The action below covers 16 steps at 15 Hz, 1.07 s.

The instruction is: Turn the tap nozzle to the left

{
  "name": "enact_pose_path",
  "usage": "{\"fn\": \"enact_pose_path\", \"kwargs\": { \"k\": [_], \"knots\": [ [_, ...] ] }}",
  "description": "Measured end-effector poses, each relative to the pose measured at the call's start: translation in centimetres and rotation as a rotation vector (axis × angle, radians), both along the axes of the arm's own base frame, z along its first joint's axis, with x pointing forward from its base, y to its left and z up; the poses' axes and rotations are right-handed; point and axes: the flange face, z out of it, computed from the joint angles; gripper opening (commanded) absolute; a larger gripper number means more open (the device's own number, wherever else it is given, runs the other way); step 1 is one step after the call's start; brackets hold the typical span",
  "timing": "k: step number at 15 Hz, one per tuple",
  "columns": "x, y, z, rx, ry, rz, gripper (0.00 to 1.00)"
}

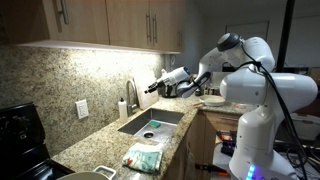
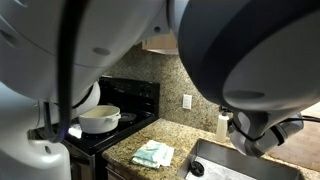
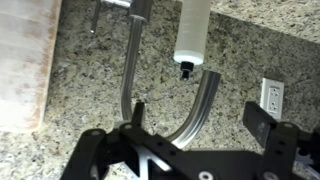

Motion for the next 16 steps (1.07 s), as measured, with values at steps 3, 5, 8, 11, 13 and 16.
{"fn": "enact_pose_path", "kwargs": {
  "k": [3, 5, 8, 11, 13, 16],
  "knots": [
    [-1.7, -2.5, 0.4, -0.006, -0.004, -0.05, 1.0],
    [-2.8, -4.1, 0.8, -0.01, -0.012, -0.082, 1.0],
    [-4.0, -6.4, 1.8, -0.028, -0.025, -0.127, 1.0],
    [-4.0, -7.5, 2.5, -0.047, -0.037, -0.146, 1.0],
    [-3.5, -7.0, 2.7, -0.049, -0.041, -0.136, 1.0],
    [-3.0, -6.5, 2.8, -0.049, -0.043, -0.125, 1.0]
  ]
}}
